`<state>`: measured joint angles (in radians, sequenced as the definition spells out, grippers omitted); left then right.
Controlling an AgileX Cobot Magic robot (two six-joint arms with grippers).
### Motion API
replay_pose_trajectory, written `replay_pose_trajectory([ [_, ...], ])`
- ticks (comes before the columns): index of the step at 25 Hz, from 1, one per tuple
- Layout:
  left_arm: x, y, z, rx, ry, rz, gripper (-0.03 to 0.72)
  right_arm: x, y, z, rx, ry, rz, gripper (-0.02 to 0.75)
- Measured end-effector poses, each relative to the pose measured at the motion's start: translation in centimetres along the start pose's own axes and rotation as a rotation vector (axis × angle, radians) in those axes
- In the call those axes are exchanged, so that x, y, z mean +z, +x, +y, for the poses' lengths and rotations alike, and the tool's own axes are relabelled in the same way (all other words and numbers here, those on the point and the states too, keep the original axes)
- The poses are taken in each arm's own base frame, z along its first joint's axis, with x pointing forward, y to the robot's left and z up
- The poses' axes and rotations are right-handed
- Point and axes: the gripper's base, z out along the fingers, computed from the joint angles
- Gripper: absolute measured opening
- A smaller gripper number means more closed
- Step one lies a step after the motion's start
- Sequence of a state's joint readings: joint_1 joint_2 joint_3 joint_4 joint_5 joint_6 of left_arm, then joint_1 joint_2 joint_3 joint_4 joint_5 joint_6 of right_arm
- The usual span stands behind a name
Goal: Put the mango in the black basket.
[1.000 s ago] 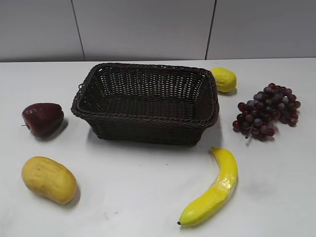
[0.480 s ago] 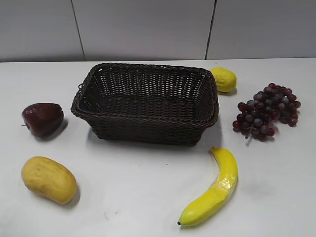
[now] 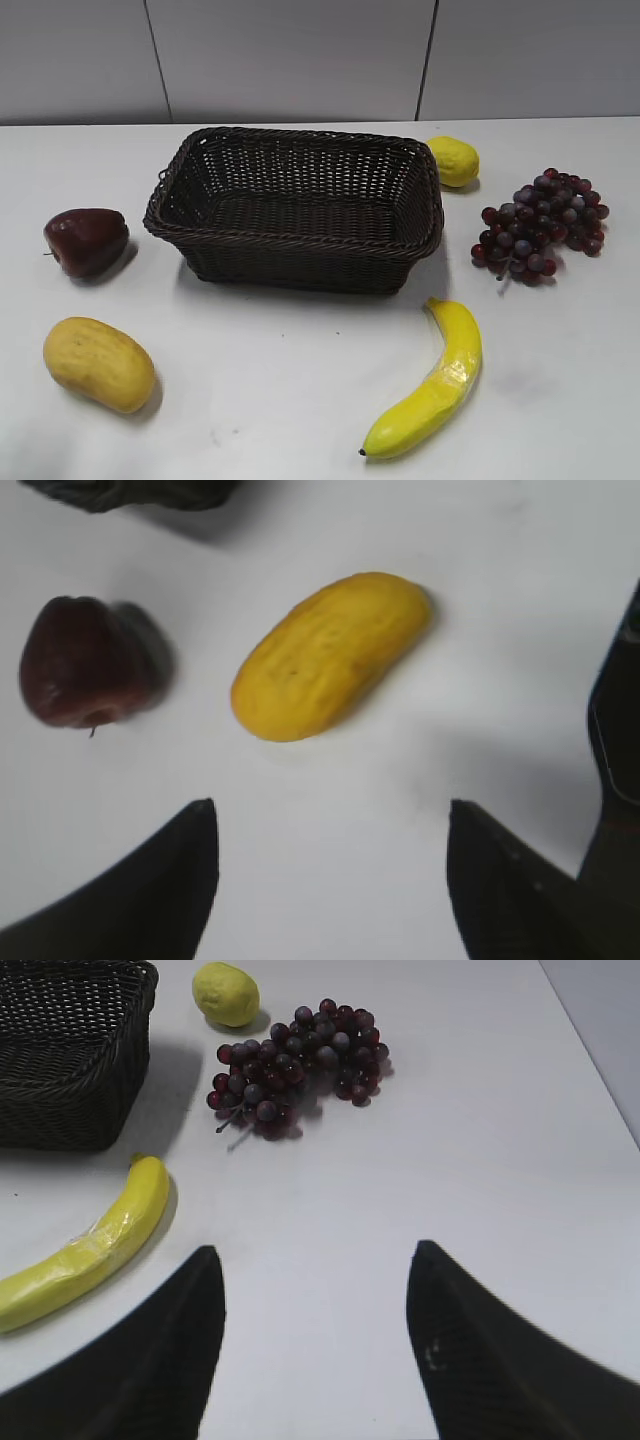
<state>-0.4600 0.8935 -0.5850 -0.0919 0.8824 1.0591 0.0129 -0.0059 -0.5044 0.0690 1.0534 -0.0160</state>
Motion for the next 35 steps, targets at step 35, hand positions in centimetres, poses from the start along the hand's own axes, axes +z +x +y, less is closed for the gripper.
replay_pose_trajectory([
  [35, 15.2, -3.0, 5.2, 0.519, 0.278, 0.296, 0.628, 0.0, 0.0, 0.0, 0.000, 0.000, 0.000, 0.449],
])
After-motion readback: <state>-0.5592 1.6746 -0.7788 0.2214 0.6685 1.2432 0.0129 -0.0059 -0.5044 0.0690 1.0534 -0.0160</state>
